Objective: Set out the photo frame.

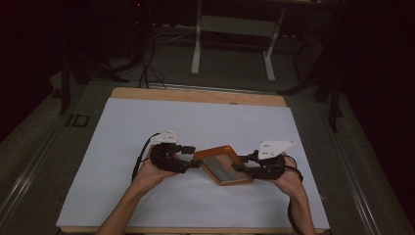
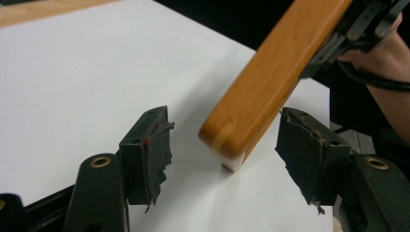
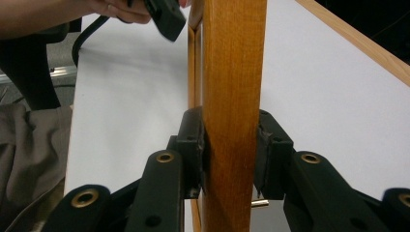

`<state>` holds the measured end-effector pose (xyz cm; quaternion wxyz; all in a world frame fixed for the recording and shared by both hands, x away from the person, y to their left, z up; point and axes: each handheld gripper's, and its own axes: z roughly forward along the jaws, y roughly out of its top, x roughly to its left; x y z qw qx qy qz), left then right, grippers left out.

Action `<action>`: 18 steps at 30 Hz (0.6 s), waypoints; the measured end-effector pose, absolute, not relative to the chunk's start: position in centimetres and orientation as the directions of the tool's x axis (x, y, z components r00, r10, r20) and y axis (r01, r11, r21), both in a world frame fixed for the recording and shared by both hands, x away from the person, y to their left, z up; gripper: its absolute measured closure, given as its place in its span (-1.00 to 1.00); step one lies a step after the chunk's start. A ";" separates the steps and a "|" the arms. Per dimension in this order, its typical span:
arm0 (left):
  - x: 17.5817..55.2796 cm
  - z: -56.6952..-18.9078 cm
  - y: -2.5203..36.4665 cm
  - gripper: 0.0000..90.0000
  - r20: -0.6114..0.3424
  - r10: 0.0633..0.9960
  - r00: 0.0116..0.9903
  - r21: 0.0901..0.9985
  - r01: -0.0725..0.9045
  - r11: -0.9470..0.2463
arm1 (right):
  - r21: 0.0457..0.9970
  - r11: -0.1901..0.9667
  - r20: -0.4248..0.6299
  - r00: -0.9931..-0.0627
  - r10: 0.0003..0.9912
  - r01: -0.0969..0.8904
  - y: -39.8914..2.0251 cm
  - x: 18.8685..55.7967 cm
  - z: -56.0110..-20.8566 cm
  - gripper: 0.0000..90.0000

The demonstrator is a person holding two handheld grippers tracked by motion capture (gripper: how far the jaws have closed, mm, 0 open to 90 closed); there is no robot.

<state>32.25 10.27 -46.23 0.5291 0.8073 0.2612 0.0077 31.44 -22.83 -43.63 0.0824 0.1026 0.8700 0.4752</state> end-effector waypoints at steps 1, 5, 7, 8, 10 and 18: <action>32.2 -46.4 10.1 -0.19 -0.264 0.432 0.862 0.855 0.417 -0.310 | 0.845 0.525 -0.043 -0.964 0.262 0.105 -22.9 31.5 -43.7 0.52; 32.3 -46.9 9.5 -0.25 -0.268 0.423 0.866 0.851 0.419 -0.318 | 0.845 0.524 -0.043 -0.963 0.267 0.108 -23.2 31.5 -43.7 0.52; 32.2 -47.1 9.3 -0.22 -0.260 0.428 0.865 0.850 0.416 -0.323 | 0.844 0.524 -0.040 -0.962 0.270 0.112 -23.3 31.5 -43.8 0.52; 32.2 -47.3 9.0 -0.22 -0.249 0.438 0.864 0.850 0.412 -0.328 | 0.844 0.524 -0.040 -0.962 0.271 0.113 -23.3 31.5 -43.8 0.52; 32.3 -47.6 8.6 -0.13 -0.247 0.438 0.864 0.851 0.410 -0.329 | 0.846 0.522 -0.042 -0.962 0.270 0.110 -23.4 31.6 -43.8 0.52; 32.1 -48.7 7.0 -0.05 -0.240 0.419 0.876 0.848 0.399 -0.348 | 0.847 0.520 -0.040 -0.961 0.273 0.112 -23.6 31.6 -43.9 0.52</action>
